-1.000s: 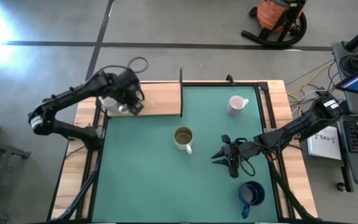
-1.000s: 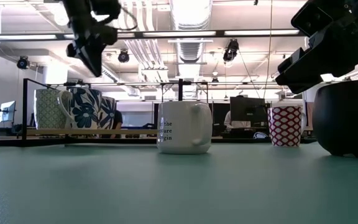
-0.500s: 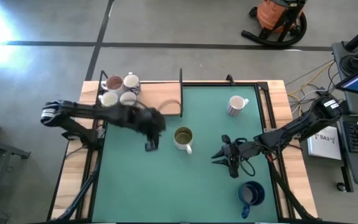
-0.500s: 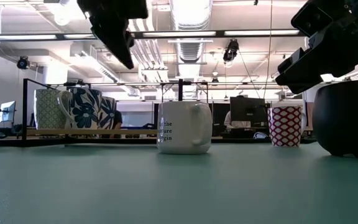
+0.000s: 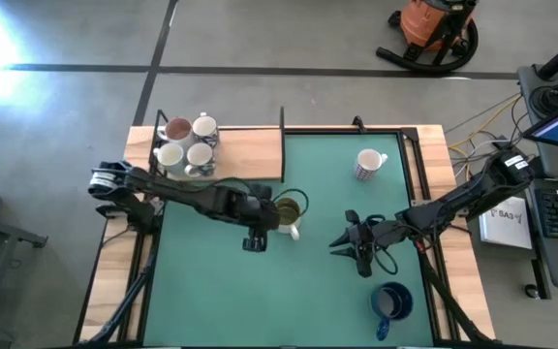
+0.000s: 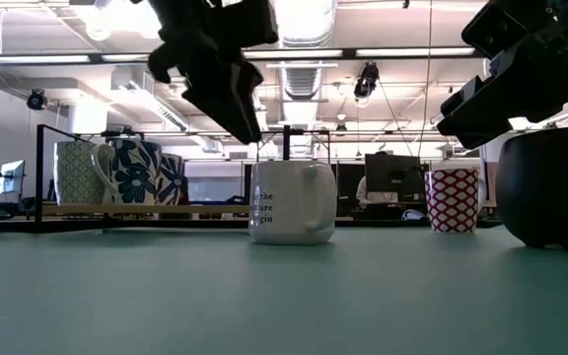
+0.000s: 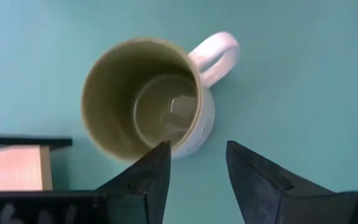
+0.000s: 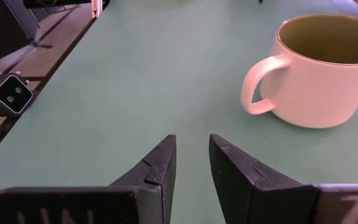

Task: Place coffee mugs
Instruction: Put the green mug on the shelf

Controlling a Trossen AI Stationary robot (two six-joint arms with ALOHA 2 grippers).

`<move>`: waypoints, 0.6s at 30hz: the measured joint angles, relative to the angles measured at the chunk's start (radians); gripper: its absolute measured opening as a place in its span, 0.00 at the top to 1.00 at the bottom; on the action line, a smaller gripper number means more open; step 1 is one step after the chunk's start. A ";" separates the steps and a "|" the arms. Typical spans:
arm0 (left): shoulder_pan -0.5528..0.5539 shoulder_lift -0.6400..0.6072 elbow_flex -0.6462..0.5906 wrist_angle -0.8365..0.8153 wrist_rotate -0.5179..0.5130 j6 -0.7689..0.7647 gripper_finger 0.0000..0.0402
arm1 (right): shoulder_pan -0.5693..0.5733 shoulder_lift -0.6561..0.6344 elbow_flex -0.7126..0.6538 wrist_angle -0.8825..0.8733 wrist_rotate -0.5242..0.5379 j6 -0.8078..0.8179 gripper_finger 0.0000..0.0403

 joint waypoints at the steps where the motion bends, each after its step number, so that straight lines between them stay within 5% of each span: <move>1: 0.000 0.009 0.001 0.009 0.000 0.016 0.64 | 0.000 0.000 0.000 0.000 0.000 0.000 0.79; 10: 0.029 0.079 0.001 0.068 0.000 0.161 0.66 | 0.000 0.000 0.000 0.000 0.000 0.000 0.79; 18: 0.050 0.107 0.001 0.070 0.037 0.191 0.80 | 0.000 0.000 0.000 0.002 0.000 0.000 0.79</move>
